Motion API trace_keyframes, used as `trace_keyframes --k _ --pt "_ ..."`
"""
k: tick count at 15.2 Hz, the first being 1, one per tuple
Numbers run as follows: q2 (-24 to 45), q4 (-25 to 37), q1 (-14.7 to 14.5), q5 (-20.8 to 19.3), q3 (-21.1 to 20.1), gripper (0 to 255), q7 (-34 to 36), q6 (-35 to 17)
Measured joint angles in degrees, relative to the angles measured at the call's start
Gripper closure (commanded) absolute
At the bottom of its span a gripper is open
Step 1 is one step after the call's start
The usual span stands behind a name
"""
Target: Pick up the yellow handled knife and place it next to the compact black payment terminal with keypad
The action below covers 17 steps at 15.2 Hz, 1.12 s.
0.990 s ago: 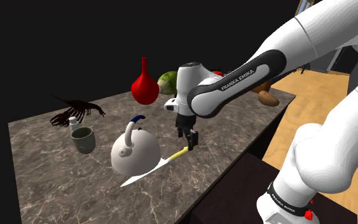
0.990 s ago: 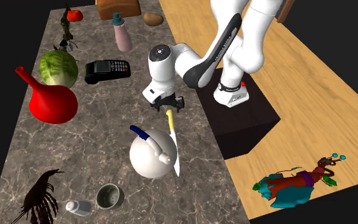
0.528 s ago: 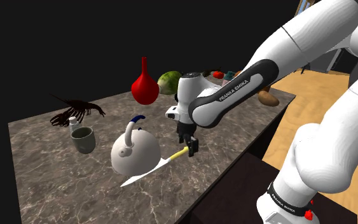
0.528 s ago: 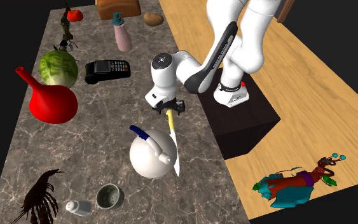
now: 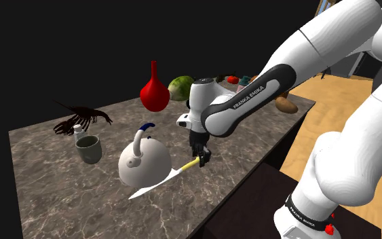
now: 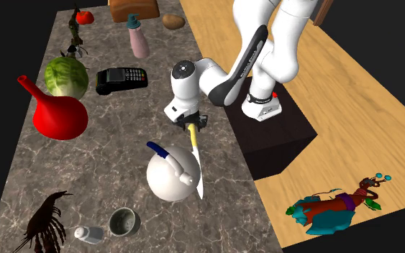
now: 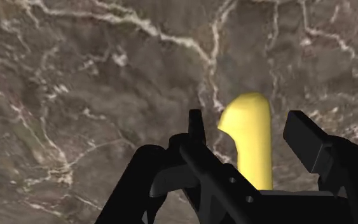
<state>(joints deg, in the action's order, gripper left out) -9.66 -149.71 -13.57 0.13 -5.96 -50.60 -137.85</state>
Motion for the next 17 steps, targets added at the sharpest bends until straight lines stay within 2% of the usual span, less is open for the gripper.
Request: trace_keyframes --k 9,17 --pt "-0.3 0.2 0.0 -0.1 0.1 255 0.1 -0.3" --pt "-4.3 1.8 -0.2 0.5 0.1 255 -0.4 6.2"
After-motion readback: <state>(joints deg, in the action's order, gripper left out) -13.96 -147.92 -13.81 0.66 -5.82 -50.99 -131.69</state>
